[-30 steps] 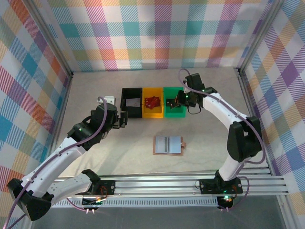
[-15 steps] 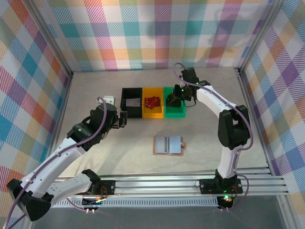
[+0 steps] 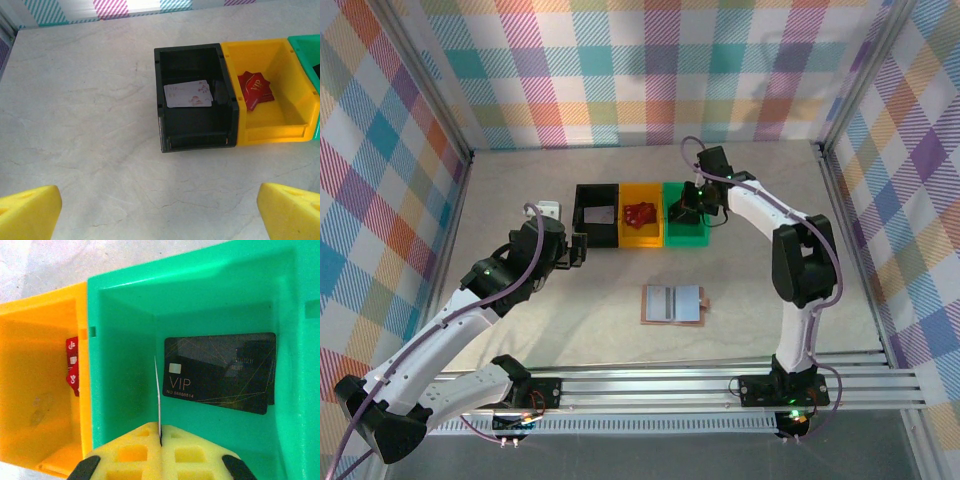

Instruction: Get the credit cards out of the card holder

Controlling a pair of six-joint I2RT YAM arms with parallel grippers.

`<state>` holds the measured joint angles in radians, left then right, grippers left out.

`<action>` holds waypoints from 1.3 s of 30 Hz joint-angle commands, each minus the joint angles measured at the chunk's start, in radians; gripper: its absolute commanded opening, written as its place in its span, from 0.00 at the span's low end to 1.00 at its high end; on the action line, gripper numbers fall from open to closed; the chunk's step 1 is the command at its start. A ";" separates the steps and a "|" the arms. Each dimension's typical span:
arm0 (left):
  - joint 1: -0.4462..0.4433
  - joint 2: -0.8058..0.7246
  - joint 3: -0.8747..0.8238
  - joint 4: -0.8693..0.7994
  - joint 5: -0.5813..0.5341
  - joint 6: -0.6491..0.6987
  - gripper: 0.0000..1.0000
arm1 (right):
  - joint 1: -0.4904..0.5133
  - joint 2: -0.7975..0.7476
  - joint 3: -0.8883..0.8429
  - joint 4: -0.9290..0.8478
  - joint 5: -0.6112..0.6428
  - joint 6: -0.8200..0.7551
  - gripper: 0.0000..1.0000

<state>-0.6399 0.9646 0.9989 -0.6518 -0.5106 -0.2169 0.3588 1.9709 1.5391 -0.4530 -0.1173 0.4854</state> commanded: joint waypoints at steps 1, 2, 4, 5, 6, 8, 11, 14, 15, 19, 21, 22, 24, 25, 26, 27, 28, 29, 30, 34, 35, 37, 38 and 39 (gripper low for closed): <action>-0.009 -0.008 0.002 -0.002 -0.023 0.004 1.00 | -0.011 0.012 0.001 0.030 -0.027 0.007 0.00; -0.009 -0.009 0.002 -0.002 -0.022 0.004 1.00 | -0.012 0.015 0.004 0.031 -0.027 0.007 0.00; -0.010 -0.009 0.003 -0.002 -0.025 0.004 1.00 | -0.015 0.020 0.003 0.034 -0.025 0.007 0.00; -0.009 -0.009 0.002 -0.002 -0.025 0.004 1.00 | -0.016 0.022 0.001 0.036 -0.025 0.008 0.00; -0.009 -0.008 0.003 -0.003 -0.025 0.004 1.00 | -0.018 0.024 -0.001 0.040 -0.029 0.010 0.00; -0.009 -0.008 0.001 -0.003 -0.025 0.004 1.00 | -0.023 0.029 -0.006 0.046 -0.035 0.019 0.00; -0.009 -0.008 0.004 -0.002 -0.022 0.005 1.00 | -0.029 0.043 -0.006 0.049 -0.046 0.025 0.00; -0.010 -0.011 0.003 -0.002 -0.025 0.005 1.00 | -0.031 0.052 -0.002 0.048 -0.056 0.027 0.00; -0.009 -0.010 0.004 -0.002 -0.025 0.005 1.00 | -0.031 0.054 -0.002 0.051 -0.059 0.027 0.00; -0.009 -0.011 0.004 -0.002 -0.026 0.005 1.00 | -0.031 0.069 0.007 0.054 -0.080 0.029 0.00; -0.009 -0.012 0.004 -0.002 -0.026 0.005 1.00 | -0.031 0.075 0.009 0.054 -0.086 0.029 0.00; -0.009 -0.012 0.003 -0.002 -0.026 0.005 1.00 | -0.031 0.076 0.010 0.058 -0.090 0.030 0.00; -0.007 -0.010 0.003 -0.001 -0.026 0.005 1.00 | -0.032 0.080 0.010 0.060 -0.091 0.029 0.00; -0.009 -0.010 0.003 0.000 -0.026 0.005 1.00 | -0.033 0.082 0.010 0.060 -0.089 0.030 0.00; -0.009 -0.010 0.002 0.000 -0.026 0.005 1.00 | -0.032 0.084 0.012 0.055 -0.086 0.030 0.00; -0.009 -0.010 0.003 0.000 -0.026 0.007 1.00 | -0.032 0.090 0.015 0.050 -0.082 0.029 0.00; -0.009 -0.009 0.001 0.000 -0.026 0.007 1.00 | -0.033 0.092 0.017 0.045 -0.078 0.027 0.00; -0.009 -0.010 0.002 0.000 -0.026 0.007 1.00 | -0.033 0.093 0.017 0.044 -0.076 0.027 0.00; -0.009 -0.010 0.002 0.000 -0.026 0.007 1.00 | -0.033 0.094 0.017 0.041 -0.073 0.026 0.00; -0.010 -0.008 0.002 0.000 -0.026 0.007 1.00 | -0.033 0.092 0.025 0.014 -0.055 0.016 0.01; -0.009 -0.007 0.001 0.000 -0.026 0.007 1.00 | -0.032 0.091 0.026 0.010 -0.053 0.012 0.03; -0.009 -0.004 0.004 0.000 -0.025 0.007 1.00 | -0.032 0.089 0.031 -0.002 -0.045 0.004 0.07; -0.009 -0.004 0.004 -0.002 -0.025 0.007 1.00 | -0.033 0.087 0.033 -0.007 -0.042 0.002 0.10; -0.009 -0.004 0.003 -0.002 -0.025 0.007 1.00 | -0.034 0.084 0.034 -0.010 -0.039 -0.001 0.11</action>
<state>-0.6399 0.9646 0.9989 -0.6518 -0.5110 -0.2165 0.3283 2.0415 1.5414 -0.4229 -0.1734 0.5076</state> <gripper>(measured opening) 0.997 0.105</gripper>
